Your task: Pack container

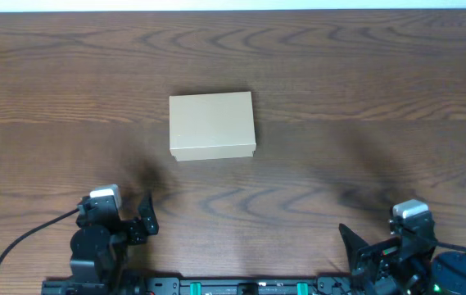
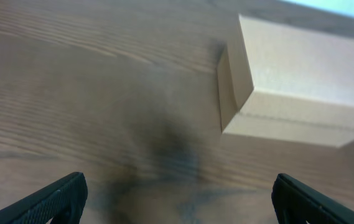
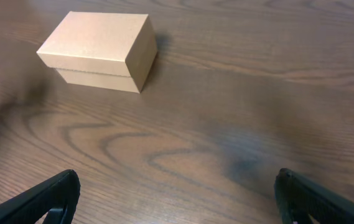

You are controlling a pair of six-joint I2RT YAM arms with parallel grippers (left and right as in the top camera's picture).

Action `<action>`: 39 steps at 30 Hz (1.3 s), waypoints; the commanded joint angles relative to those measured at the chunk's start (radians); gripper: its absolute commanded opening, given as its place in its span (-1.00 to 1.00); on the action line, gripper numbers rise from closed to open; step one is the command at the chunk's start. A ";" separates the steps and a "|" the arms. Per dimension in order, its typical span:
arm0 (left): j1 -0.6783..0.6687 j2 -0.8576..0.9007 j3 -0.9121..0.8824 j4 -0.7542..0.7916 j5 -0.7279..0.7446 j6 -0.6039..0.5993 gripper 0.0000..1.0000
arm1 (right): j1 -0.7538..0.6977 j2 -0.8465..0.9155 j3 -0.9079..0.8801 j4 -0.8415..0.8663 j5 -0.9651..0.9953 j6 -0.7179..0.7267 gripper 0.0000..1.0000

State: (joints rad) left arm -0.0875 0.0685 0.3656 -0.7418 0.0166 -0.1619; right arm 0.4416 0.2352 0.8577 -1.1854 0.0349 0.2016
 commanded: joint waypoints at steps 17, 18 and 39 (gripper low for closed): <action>0.044 -0.065 -0.192 0.019 0.003 0.099 0.91 | -0.004 -0.002 -0.003 0.000 0.010 0.011 0.99; 0.044 -0.065 -0.203 0.021 0.003 0.099 0.91 | -0.004 -0.002 -0.003 0.000 0.010 0.011 0.99; 0.044 -0.065 -0.206 0.020 0.000 0.114 0.91 | -0.004 -0.002 -0.003 0.000 0.010 0.011 0.99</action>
State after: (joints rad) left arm -0.0483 0.0109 0.1780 -0.7204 0.0227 -0.0692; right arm 0.4416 0.2352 0.8570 -1.1854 0.0349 0.2016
